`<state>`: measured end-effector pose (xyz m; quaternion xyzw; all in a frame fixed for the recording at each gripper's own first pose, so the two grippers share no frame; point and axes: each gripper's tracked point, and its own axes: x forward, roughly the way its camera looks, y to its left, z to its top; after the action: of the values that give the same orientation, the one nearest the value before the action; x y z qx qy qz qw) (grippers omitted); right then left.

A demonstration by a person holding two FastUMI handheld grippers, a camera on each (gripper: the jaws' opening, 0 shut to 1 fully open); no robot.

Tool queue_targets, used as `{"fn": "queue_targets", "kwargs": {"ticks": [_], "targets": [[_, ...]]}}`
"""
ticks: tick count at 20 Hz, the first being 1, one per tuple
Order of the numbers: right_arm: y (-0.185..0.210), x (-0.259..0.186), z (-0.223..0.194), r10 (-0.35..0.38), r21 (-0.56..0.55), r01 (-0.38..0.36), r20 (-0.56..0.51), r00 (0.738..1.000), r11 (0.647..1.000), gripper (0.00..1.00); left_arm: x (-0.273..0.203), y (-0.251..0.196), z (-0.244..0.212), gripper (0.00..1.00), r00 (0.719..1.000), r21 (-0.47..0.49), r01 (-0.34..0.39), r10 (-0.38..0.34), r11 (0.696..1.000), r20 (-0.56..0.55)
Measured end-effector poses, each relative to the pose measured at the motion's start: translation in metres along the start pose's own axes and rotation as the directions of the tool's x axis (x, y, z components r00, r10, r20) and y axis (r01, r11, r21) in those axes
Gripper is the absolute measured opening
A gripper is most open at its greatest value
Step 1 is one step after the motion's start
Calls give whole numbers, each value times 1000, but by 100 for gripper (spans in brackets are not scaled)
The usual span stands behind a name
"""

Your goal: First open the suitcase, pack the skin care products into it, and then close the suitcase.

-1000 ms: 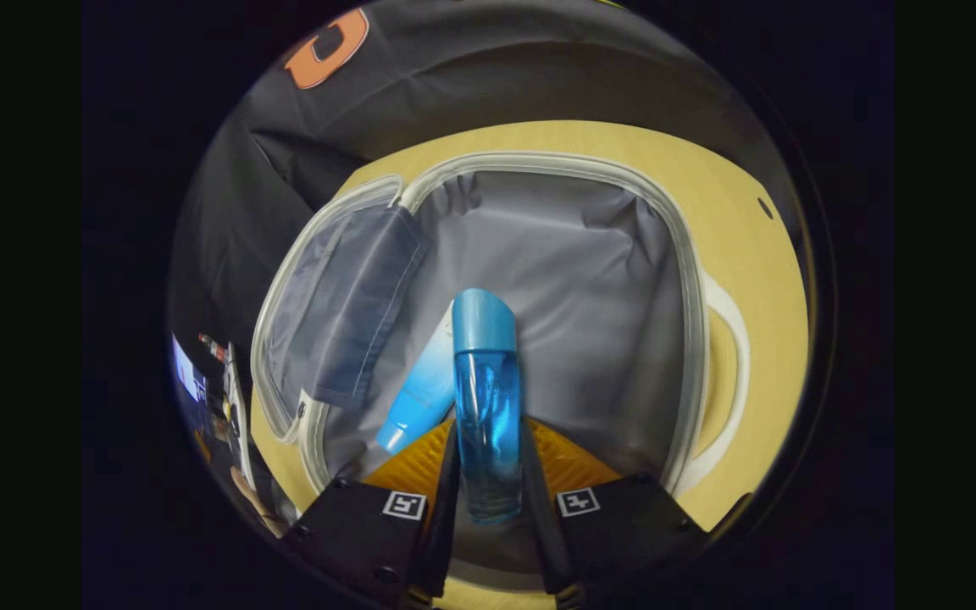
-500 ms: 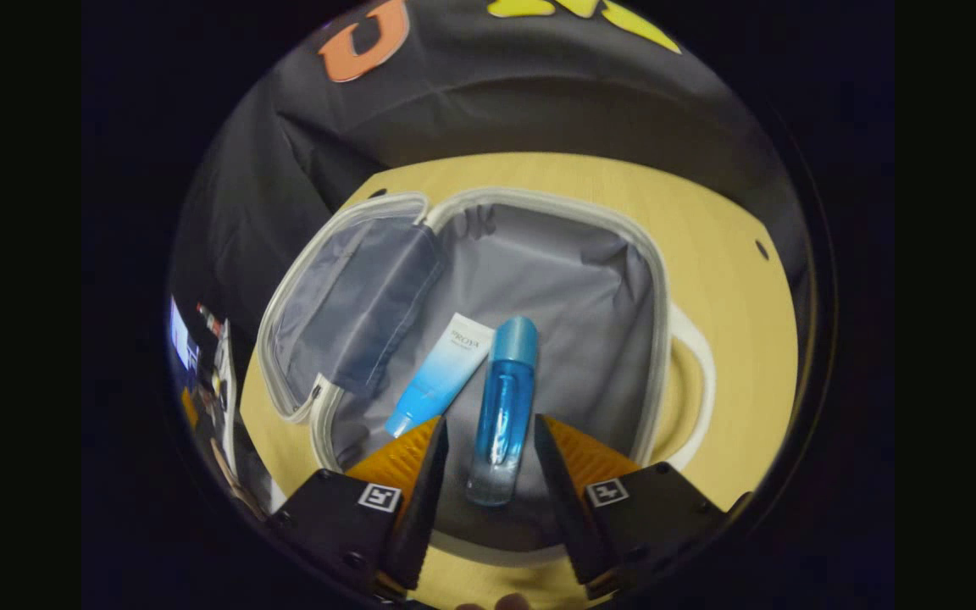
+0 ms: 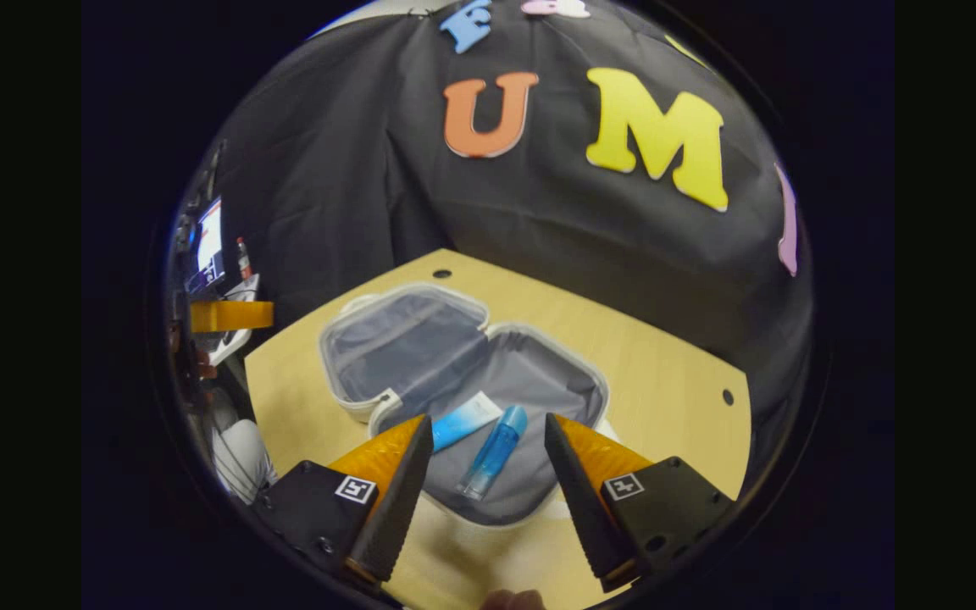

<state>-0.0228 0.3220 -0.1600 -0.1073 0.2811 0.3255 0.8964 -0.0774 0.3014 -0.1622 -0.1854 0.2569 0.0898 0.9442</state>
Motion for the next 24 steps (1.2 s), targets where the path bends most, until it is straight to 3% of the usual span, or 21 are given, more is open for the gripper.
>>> {"fn": "queue_targets", "kwargs": {"ticks": [5,9,13,15,18,21,24], "targets": [[-26,-39,15,-41,-4,41,46,998,999,79,31,30,12,98,995,-152,102,-102,983,7],[-42,-51,16,-75,-31,76,42,996,997,79,85,59,23,99,973,-323,223,-230,920,17],[-63,-64,11,-133,-28,133,1,991,991,79,142,92,24,98,959,-419,266,-281,868,25],[-71,-68,5,-156,-7,156,-22,988,988,79,163,98,28,98,946,-484,302,-321,821,46],[-80,-73,-3,-195,22,196,-53,979,980,79,200,110,17,96,949,-557,272,-315,784,20],[-82,-73,-9,-211,30,213,-71,975,976,79,218,92,12,93,926,-640,292,-377,711,4],[-82,-70,-11,-214,55,219,-79,974,974,79,231,85,8,76,920,-670,283,-391,686,-12]]}}
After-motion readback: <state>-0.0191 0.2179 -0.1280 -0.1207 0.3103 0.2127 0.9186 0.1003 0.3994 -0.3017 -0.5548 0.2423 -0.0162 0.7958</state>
